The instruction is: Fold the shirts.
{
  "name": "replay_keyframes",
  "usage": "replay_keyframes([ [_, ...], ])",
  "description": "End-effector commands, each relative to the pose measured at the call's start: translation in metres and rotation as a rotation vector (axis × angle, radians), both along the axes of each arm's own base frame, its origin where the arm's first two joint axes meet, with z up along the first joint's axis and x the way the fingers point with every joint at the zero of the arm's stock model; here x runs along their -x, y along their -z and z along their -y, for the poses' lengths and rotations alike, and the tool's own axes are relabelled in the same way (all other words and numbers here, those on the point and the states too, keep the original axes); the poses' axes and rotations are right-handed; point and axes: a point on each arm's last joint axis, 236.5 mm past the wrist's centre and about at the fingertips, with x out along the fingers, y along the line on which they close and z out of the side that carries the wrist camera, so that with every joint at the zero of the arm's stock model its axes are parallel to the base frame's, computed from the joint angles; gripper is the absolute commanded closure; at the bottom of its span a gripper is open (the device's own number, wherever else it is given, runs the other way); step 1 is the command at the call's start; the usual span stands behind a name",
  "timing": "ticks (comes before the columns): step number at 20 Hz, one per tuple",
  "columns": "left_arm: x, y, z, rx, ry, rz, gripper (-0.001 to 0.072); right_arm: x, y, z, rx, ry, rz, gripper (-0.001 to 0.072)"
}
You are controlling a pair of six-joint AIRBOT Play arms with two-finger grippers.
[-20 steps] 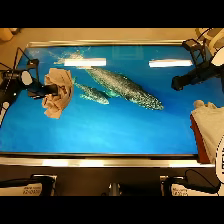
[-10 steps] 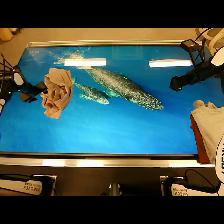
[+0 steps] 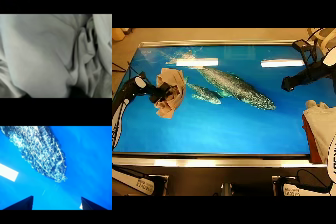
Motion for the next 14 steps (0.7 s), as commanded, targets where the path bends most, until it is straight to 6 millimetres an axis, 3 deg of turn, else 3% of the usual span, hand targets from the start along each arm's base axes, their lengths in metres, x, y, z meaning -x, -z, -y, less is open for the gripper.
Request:
replay_keyframes([
  [1, -0.003, -0.009, 0.022, 0.07, 0.081, 0.027, 0.0678, 0.004, 0.001, -0.002, -0.005, -0.007, -0.016, 0.0093],
  [2, -0.008, -0.029, 0.028, 0.064, 0.142, 0.076, 0.0679, 0.003, 0.001, -0.002, -0.005, -0.006, -0.012, 0.0094],
  [4, -0.024, -0.099, 0.046, 0.027, 0.28, 0.254, 0.0679, -0.004, -0.002, -0.001, -0.004, -0.001, 0.019, 0.0102],
  [5, -0.029, -0.146, 0.057, -0.024, 0.372, 0.374, 0.0679, -0.013, -0.007, 0.0, -0.002, 0.007, 0.064, 0.0102],
  [7, -0.018, -0.266, 0.091, -0.136, 0.537, 0.654, 0.0679, -0.018, -0.024, 0.002, 0.005, 0.012, 0.12, 0.0102],
  [9, 0.018, -0.377, 0.127, -0.181, 0.591, 0.894, 0.0679, -0.014, -0.058, 0.006, 0.032, 0.02, 0.208, 0.0101],
  [11, 0.075, -0.476, 0.163, -0.186, 0.617, 1.147, 0.0679, -0.005, -0.111, 0.017, 0.088, 0.041, 0.36, 0.01],
  [13, 0.131, -0.532, 0.189, -0.152, 0.647, 1.307, 0.0679, 0.016, -0.175, 0.026, 0.144, 0.066, 0.537, 0.01],
  [14, 0.152, -0.545, 0.201, -0.129, 0.676, 1.345, 0.0679, 0.031, -0.203, 0.027, 0.159, 0.074, 0.614, 0.01],
])
